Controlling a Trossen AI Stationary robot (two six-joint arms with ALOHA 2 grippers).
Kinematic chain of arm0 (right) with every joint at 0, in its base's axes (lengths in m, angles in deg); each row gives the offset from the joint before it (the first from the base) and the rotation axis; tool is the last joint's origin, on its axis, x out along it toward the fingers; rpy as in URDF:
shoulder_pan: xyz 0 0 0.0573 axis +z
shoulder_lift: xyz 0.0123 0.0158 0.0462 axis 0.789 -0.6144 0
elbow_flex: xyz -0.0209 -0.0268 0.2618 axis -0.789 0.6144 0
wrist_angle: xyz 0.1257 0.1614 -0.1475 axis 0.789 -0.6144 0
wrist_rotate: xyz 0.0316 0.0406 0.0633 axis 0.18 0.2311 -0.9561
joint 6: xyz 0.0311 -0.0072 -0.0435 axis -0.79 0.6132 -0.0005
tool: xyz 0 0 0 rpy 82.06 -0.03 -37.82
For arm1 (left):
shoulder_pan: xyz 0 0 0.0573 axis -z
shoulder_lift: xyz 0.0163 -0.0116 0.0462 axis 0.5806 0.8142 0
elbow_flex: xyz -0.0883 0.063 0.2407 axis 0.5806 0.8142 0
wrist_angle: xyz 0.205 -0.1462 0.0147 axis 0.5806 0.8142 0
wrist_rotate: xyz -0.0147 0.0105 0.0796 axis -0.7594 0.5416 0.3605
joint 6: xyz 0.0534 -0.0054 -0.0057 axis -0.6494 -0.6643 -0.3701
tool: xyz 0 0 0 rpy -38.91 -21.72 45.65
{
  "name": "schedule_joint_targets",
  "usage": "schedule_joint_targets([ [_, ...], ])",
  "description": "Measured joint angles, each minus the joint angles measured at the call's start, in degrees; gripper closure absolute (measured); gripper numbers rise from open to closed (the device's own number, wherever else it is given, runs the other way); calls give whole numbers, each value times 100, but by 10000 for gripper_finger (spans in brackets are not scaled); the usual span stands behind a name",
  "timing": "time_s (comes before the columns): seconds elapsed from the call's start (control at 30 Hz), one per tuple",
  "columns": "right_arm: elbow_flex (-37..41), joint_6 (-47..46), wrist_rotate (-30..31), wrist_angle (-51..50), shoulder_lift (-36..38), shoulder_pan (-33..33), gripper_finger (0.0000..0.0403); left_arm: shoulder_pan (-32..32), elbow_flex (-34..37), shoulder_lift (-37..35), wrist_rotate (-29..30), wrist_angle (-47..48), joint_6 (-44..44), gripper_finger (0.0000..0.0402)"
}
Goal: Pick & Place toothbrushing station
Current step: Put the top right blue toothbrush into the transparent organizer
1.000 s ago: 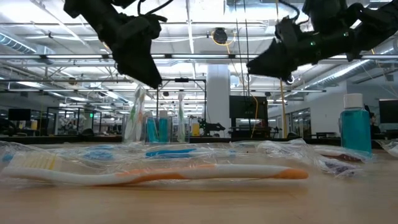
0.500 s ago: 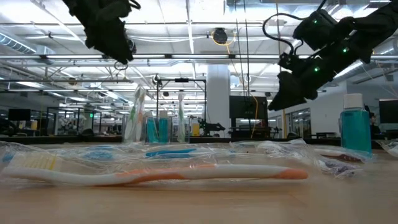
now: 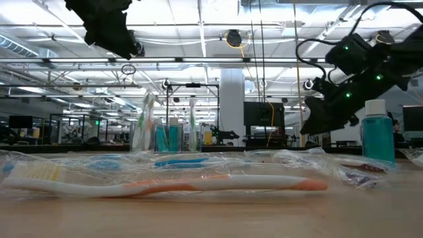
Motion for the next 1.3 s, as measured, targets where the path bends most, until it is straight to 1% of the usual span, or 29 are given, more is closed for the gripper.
schedule_joint_targets([
  [0.1, 246, -1, -403, 479, 0, -134, 234, 0, 0, 0, 2, -1, 0, 206],
  [0.33, 451, 169, -415, 411, -2, -165, 234, 0, 0, 0, 61, -4, 11, 206],
  [0.7, 665, -178, -420, 451, -99, -150, 234, 0, 0, 0, 70, -35, 20, 206],
  [0.8, 663, -165, -581, 528, -238, -152, 234, 0, 0, 0, 70, -37, 20, 206],
  [0.87, 665, -7, -713, 739, -350, -150, 234, 0, 0, 1, 70, -37, 17, 206],
  [1.07, 663, 640, -710, 1543, -656, -38, 234, 0, 0, 2, 70, -45, 14, 206],
  [1.3, 663, 1063, -702, 1703, -1027, -127, 234, 0, 2, 2, 74, -48, -28, 206],
])
